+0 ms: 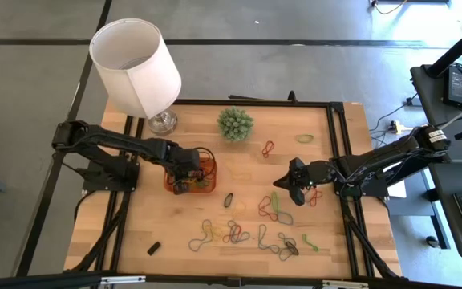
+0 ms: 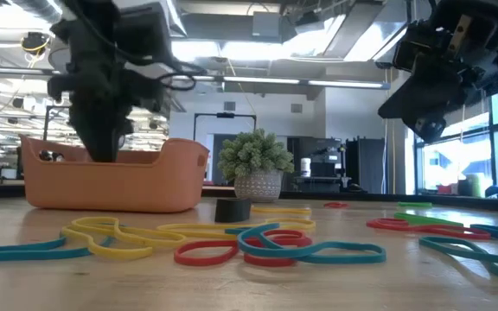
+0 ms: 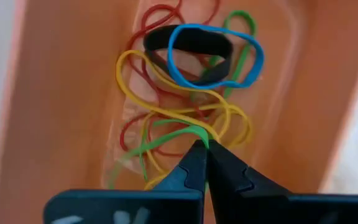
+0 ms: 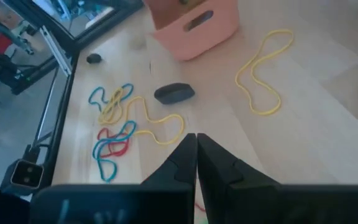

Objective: Pick and place rubber bands into bin
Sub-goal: Put the green rubber band into the orange bin, then put the red rubber band into the orange bin

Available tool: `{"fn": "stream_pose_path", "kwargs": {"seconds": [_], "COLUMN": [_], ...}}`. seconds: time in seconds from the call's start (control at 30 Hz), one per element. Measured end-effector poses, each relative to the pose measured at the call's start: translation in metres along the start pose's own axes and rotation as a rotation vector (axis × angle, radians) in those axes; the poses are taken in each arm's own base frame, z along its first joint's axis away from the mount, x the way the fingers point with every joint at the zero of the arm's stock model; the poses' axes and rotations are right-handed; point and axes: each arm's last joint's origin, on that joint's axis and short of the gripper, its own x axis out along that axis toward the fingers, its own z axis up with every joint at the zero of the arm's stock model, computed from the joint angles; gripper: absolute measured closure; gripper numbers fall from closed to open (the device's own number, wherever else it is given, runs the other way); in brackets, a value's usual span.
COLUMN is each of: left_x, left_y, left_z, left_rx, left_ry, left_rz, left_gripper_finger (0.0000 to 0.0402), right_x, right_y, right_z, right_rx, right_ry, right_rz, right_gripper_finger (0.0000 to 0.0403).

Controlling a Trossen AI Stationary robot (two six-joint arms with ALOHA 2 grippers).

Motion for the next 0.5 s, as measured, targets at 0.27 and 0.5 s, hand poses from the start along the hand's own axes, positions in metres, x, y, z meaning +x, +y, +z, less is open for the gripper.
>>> {"fn": "stream_pose_path", "kwargs": {"seconds": [0.27,0.5], "left_x": [0.0041,0.0041], "left_y": [0.005,0.0046], "left_z": [-0.0023,-0.0025], "left_rx": [0.059,0.065], "left_ry": [-0.006,-0.002], "left_rz": [0.029,0.016], "left_gripper_finger": [0.0374,0.0312], "right_x": [-0.0005,-0.0008], "right_y": [0.0035,0.0039], "right_z": [0.0087,0.011], "right_rx": [0.019,0.025], "right_ry": [-0.126,-0.163], "right_rz": [-0.012,-0.026], "right_gripper_finger": [0.0386,0.0386]}}
